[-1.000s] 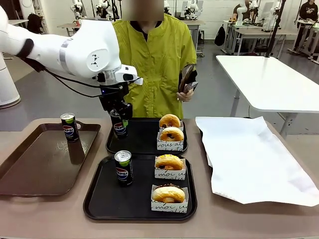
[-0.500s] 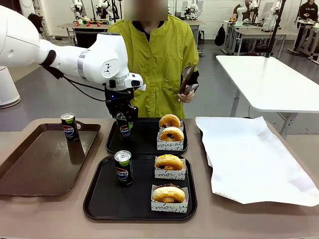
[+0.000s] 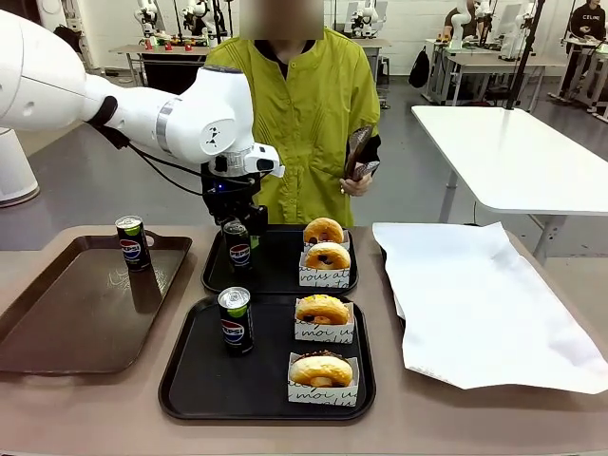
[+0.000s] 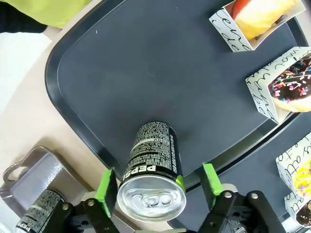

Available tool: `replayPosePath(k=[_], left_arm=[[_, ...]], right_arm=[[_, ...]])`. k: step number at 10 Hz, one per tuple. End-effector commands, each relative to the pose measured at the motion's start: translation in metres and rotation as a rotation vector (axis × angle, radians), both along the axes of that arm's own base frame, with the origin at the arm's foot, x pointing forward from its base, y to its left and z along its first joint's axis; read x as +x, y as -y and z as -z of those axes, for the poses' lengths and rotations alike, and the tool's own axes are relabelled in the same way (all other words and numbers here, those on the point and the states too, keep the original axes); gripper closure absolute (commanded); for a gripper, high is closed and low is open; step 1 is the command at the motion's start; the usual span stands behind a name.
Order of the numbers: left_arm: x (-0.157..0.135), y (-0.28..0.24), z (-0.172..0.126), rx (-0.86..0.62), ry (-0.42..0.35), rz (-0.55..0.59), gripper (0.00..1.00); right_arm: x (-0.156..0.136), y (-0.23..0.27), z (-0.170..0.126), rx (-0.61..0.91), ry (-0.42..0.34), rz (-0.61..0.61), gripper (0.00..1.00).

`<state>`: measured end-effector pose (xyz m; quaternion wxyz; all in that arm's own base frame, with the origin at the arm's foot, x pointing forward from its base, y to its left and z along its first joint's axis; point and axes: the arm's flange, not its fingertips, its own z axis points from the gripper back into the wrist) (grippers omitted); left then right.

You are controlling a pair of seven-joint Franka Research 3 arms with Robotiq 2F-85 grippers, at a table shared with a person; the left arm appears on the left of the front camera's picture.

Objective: Set up donuts and drinks on trays.
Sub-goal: Pick up one Pepsi coke from the Handle tray and place it on the Flat Tray without a Pepsi coke.

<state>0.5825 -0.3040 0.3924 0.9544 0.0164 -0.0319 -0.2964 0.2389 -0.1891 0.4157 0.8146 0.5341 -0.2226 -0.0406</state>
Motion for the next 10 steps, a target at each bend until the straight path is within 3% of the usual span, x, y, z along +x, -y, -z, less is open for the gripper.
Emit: replayPosePath(k=[1, 4, 8, 10], left_arm=[[-0.002, -0.004, -0.001, 0.016, 0.016, -0.031, 0.0], [-0.005, -0.005, -0.015, -0.004, 0.041, -0.041, 0.0], [-0.066, -0.026, -0.083, -0.04, 0.154, -0.351, 0.0], [-0.091, -0.044, -0.103, -0.066, 0.157, -0.418, 0.0]], right_arm=[[0.0, 0.0, 0.0, 0.008, 0.011, -0.003, 0.0], [0.0, 0.0, 0.0, 0.008, 0.011, -0.003, 0.0], [0.0, 0.0, 0.0, 0.008, 0.011, -0.003, 0.0], [0.0, 0.0, 0.0, 0.008, 0.011, -0.003, 0.0]])
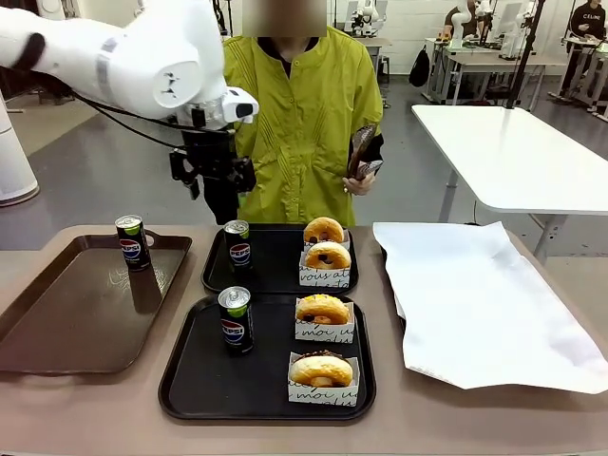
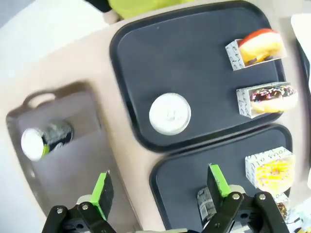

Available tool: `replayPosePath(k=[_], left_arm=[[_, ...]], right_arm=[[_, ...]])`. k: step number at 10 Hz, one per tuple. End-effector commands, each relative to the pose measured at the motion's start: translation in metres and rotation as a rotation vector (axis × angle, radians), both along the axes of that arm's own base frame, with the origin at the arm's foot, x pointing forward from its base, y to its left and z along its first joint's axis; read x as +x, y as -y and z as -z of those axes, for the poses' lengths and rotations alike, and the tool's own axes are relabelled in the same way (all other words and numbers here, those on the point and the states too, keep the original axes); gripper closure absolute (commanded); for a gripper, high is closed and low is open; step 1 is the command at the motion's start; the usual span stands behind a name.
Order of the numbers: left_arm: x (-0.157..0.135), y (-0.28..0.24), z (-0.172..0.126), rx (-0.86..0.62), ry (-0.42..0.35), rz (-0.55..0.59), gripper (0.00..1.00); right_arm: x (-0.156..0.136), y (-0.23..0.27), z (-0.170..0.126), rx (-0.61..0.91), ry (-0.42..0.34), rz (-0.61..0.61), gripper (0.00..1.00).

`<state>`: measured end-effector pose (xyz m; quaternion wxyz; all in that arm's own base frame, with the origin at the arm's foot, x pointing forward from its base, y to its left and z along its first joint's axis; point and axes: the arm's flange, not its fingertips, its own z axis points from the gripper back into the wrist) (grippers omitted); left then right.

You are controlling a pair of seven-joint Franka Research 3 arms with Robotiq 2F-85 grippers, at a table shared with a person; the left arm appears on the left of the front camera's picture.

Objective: Set up donuts and drinks on trays.
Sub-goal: Pick up one Pepsi coke from the Handle tray and place it on the Flat Tray without a Pepsi coke.

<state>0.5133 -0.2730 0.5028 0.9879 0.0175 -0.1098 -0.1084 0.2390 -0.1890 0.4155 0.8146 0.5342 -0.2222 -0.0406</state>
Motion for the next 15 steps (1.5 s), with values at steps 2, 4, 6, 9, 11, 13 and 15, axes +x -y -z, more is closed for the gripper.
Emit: replayPosePath(k=[2, 4, 6, 9, 11, 13, 15], left_arm=[[-0.041, -0.028, -0.003, -0.036, -0.008, -0.029, 0.0], [-0.017, -0.01, -0.007, -0.004, 0.005, -0.025, 0.0], [-0.017, -0.01, -0.007, -0.004, 0.005, -0.025, 0.0], [-0.017, -0.01, -0.007, -0.004, 0.005, -0.025, 0.0], [-0.01, -0.025, -0.019, -0.127, -0.127, -0.006, 0.0], [-0.008, -0.111, -0.062, -0.287, -0.224, -0.087, 0.0], [-0.026, -0.197, -0.087, -0.329, -0.243, -0.103, 0.0]], right_arm=[[0.0, 0.0, 0.0, 0.008, 0.011, -0.003, 0.0], [0.0, 0.0, 0.0, 0.008, 0.011, -0.003, 0.0], [0.0, 0.0, 0.0, 0.008, 0.011, -0.003, 0.0], [0.0, 0.0, 0.0, 0.008, 0.011, -0.003, 0.0], [0.0, 0.0, 0.0, 0.008, 0.011, -0.003, 0.0], [0.0, 0.0, 0.0, 0.008, 0.011, -0.003, 0.0], [0.0, 0.0, 0.0, 0.008, 0.011, -0.003, 0.0]])
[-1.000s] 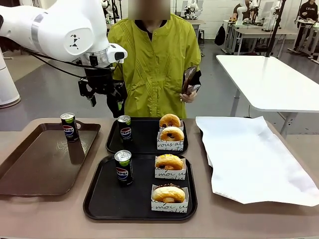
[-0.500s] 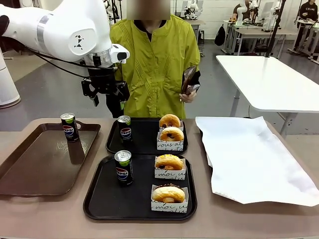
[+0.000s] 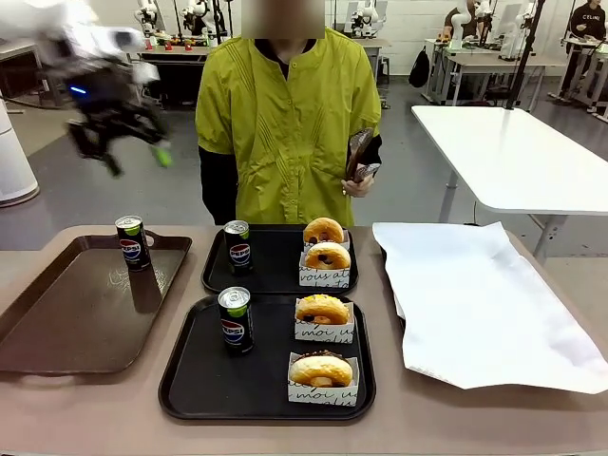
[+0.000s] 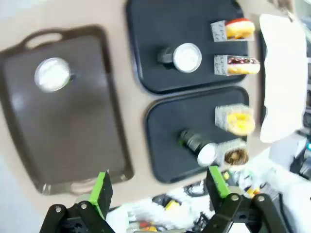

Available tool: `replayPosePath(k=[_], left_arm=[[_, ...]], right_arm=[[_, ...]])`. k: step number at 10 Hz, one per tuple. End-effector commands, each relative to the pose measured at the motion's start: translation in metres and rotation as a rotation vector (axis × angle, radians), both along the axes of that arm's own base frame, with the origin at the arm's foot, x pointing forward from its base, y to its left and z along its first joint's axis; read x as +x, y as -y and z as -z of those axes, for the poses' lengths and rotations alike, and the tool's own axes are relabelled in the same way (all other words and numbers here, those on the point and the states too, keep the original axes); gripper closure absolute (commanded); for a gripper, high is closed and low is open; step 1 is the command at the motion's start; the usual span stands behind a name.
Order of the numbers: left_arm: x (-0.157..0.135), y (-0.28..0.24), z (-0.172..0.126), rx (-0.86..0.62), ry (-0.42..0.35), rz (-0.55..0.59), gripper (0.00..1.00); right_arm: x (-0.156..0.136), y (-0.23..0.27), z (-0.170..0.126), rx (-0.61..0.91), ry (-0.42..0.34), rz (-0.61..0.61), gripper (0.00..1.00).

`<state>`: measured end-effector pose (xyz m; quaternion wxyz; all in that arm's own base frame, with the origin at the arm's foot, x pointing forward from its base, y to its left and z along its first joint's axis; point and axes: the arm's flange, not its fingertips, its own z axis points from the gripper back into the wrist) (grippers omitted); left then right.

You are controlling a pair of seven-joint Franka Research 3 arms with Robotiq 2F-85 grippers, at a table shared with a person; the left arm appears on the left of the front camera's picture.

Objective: Set up donuts and drinks on trays.
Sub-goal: Pick up one Pepsi coke from the Handle tray and place it on the Flat Tray without a Pepsi coke.

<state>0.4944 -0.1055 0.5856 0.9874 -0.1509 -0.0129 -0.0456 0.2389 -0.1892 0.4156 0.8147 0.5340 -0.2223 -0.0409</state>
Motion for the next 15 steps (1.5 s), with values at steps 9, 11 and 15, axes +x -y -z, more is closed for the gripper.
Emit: replayPosePath(k=[9, 11, 15], left_arm=[[-0.039, -0.233, 0.054, -0.76, 0.028, -0.125, 0.0], [-0.023, -0.25, 0.082, -0.91, 0.009, -0.065, 0.0], [-0.015, -0.274, 0.143, -1.066, -0.041, -0.048, 0.0]], right_arm=[[0.0, 0.0, 0.0, 0.008, 0.012, -0.004, 0.0], [0.0, 0.0, 0.0, 0.008, 0.012, -0.004, 0.0], [0.0, 0.0, 0.0, 0.008, 0.012, -0.004, 0.0]])
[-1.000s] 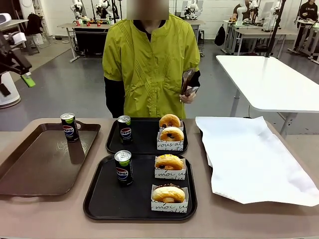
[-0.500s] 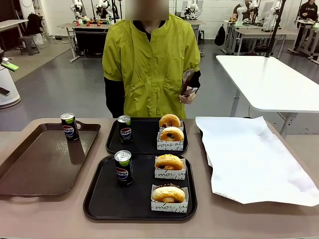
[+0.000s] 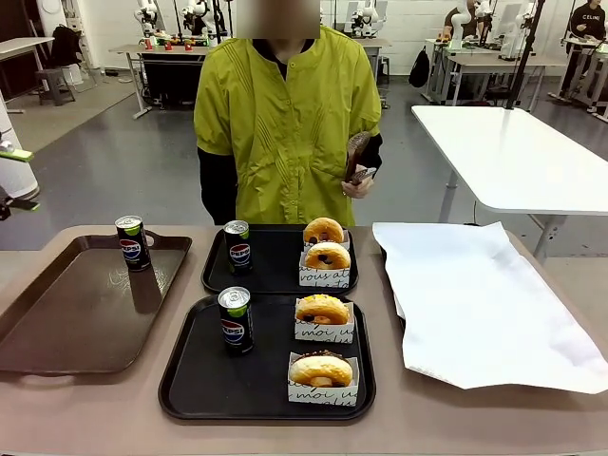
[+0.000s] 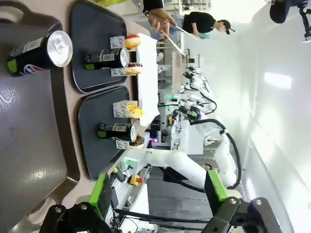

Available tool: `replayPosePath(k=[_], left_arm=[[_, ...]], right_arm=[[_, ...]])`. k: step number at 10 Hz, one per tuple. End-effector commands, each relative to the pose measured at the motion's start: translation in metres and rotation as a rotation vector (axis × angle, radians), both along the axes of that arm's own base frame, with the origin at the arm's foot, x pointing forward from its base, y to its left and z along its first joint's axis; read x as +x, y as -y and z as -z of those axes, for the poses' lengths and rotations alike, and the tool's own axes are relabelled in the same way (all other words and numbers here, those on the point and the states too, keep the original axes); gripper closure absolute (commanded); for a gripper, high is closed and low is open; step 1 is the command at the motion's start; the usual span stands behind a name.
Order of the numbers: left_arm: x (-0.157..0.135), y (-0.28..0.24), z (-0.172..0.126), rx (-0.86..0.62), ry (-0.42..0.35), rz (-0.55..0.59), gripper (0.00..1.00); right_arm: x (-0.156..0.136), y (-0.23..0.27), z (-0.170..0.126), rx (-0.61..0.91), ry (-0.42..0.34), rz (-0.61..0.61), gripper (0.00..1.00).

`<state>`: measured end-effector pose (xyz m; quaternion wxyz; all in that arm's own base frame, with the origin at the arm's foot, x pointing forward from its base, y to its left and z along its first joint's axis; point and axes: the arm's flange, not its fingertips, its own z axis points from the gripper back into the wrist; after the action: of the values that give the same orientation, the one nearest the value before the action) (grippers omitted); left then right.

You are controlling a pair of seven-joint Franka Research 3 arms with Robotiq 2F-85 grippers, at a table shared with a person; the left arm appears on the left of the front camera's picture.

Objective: Set up donuts and drinks on trays.
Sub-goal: Pick up one Pepsi coke from the Handle tray and place it on the Flat Tray without a Pepsi coke.

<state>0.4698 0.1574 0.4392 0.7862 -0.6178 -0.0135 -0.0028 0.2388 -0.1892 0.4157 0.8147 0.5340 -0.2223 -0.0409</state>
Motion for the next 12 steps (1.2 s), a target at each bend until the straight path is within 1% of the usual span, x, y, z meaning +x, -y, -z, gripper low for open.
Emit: replayPosePath(k=[1, 3, 4, 6, 7, 12], left_arm=[[0.017, -0.018, 0.004, -0.048, 0.019, 0.004, 0.0], [0.018, -0.027, 0.022, -0.056, -0.003, 0.006, 0.0], [0.017, -0.028, 0.026, -0.053, 0.0, 0.005, 0.0], [0.02, -0.028, 0.025, -0.014, 0.002, 0.04, 0.0], [0.017, -0.028, 0.03, -0.034, -0.034, -0.005, 0.0], [0.017, -0.028, 0.03, -0.034, -0.034, -0.005, 0.0]], right_arm=[[0.0, 0.0, 0.0, 0.008, 0.012, -0.004, 0.0], [0.0, 0.0, 0.0, 0.008, 0.012, -0.004, 0.0], [0.0, 0.0, 0.0, 0.008, 0.012, -0.004, 0.0], [0.0, 0.0, 0.0, 0.008, 0.012, -0.004, 0.0], [0.0, 0.0, 0.0, 0.008, 0.012, -0.004, 0.0], [0.0, 0.0, 0.0, 0.008, 0.012, -0.004, 0.0]])
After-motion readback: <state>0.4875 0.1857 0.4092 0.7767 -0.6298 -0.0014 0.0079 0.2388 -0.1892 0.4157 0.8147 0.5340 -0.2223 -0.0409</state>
